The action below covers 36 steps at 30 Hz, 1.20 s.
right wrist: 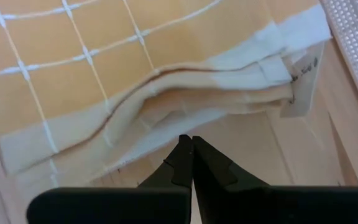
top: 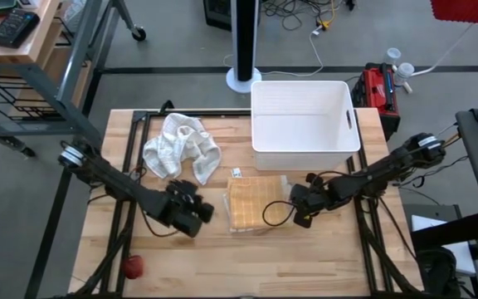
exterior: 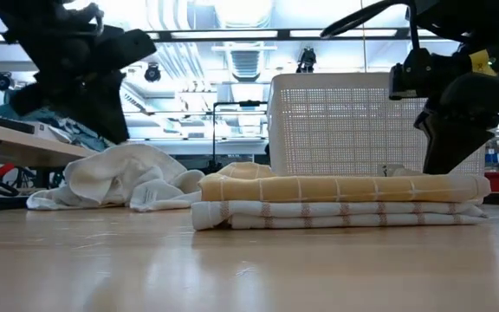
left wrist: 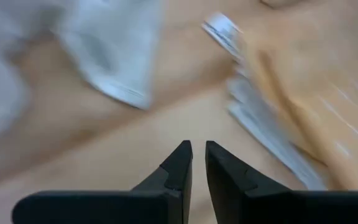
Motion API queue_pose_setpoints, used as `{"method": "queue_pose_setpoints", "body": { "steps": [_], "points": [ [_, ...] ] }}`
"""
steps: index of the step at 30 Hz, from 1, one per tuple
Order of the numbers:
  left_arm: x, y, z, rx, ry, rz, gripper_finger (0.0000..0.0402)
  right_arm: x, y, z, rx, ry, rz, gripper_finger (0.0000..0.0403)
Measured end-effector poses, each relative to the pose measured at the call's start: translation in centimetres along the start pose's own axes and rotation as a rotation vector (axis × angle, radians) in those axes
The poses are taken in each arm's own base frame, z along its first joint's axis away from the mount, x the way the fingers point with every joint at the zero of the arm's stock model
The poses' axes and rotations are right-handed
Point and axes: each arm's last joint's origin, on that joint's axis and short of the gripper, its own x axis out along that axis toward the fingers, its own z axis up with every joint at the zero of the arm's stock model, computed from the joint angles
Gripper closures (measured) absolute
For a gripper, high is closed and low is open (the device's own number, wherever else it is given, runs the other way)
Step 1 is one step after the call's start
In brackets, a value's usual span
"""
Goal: Fold towel
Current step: Fold the white checkered towel
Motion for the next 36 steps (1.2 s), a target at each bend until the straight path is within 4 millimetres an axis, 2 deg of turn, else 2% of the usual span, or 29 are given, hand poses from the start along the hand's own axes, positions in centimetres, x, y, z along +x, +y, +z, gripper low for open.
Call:
{"method": "queue_pose_setpoints", "body": {
  "steps": [5,13,21,28,32,34,36],
  "points": [
    [-0.8,2.2,2.8,-0.062,-0.042,0.099,0.0365,0.0,0.0,0.0,0.0,0.001,-0.002,0.0403],
    [-0.4,4.8,6.8,-0.063,-0.027,0.233,0.0355,0.0,0.2,0.3,0.011,-0.027,0.021,0.0403],
    [1.0,6.2,9.1,-0.02,0.058,0.315,0.0272,0.0,0.3,0.4,0.014,-0.038,0.03,0.0403],
    [3.0,6.9,9.9,0.013,0.12,0.415,0.0214,0.0,0.4,0.5,0.017,-0.045,0.036,0.0403],
    [4.5,7.2,10.0,0.03,0.145,0.49,0.0217,0.0,0.4,0.5,0.019,-0.053,0.041,0.0403],
    [5.3,7.1,9.9,0.061,0.17,0.507,0.0239,0.0,0.4,0.5,0.018,-0.053,0.042,0.0403],
    [6.0,6.8,9.6,0.109,0.218,0.497,0.028,0.0,0.4,0.5,0.017,-0.054,0.043,0.0403]
  ]
}}
